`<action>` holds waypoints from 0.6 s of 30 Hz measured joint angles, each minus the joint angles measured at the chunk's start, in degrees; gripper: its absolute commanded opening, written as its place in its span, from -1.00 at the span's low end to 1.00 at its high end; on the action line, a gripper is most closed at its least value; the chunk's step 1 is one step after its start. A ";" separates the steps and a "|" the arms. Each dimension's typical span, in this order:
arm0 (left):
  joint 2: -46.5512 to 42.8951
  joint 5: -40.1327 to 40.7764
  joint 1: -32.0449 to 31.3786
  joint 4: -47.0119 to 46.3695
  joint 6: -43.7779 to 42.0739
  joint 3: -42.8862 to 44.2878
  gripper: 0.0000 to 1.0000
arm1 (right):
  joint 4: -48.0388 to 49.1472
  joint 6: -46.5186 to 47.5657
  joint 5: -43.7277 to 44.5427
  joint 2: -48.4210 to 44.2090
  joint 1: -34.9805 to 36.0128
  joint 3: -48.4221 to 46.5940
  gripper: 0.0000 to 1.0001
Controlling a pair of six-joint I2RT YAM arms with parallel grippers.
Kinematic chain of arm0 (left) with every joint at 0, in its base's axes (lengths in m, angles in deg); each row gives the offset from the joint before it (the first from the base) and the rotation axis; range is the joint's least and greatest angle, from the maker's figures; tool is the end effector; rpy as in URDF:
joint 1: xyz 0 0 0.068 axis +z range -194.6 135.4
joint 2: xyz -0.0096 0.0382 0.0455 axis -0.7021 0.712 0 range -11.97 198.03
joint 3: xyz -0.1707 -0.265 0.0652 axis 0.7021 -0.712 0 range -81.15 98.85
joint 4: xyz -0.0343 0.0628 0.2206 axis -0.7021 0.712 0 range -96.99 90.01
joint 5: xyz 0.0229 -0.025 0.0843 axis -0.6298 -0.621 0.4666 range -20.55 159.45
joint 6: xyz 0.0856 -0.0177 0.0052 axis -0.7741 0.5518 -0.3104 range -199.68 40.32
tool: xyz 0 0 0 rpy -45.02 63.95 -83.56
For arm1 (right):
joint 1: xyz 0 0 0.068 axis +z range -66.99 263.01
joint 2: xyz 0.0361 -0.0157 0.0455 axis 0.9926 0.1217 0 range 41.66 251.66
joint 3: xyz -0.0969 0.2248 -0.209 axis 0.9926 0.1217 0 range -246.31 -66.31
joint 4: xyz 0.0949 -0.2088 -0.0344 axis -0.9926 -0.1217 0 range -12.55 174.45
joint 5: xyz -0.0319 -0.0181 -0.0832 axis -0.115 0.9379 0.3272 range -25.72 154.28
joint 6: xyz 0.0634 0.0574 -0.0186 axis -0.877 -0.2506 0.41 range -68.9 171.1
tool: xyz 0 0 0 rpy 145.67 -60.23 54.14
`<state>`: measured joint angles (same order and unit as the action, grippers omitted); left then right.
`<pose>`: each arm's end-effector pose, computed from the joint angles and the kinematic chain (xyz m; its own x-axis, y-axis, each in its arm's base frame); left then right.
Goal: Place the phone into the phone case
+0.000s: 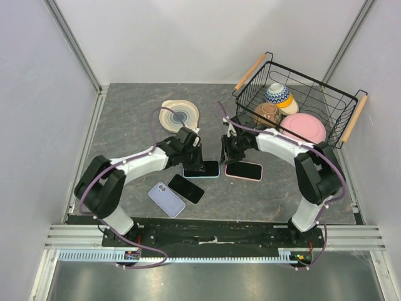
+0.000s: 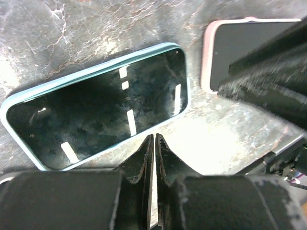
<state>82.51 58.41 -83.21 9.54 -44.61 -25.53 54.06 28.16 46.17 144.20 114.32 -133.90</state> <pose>0.2513 -0.2197 0.2163 -0.9271 0.0188 -0.3743 0.2013 0.8673 -0.4553 0.2943 0.2072 0.2132 -0.9507 -0.1447 -0.2741 -0.2543 0.8698 0.4228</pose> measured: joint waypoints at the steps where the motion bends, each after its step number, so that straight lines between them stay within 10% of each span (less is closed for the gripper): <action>1: -1.53 0.31 0.00 -0.52 0.00 -0.59 -0.79 | 0.48 -0.44 -0.85 -1.20 -1.03 0.02 -0.27; 18: -4.50 -2.16 0.02 -7.65 0.02 -4.90 -0.76 | 8.92 -3.10 -13.07 -4.39 -8.55 0.37 -0.21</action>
<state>78.01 56.24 -83.19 1.89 -44.59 -30.43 62.98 25.06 33.10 139.81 105.78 -133.53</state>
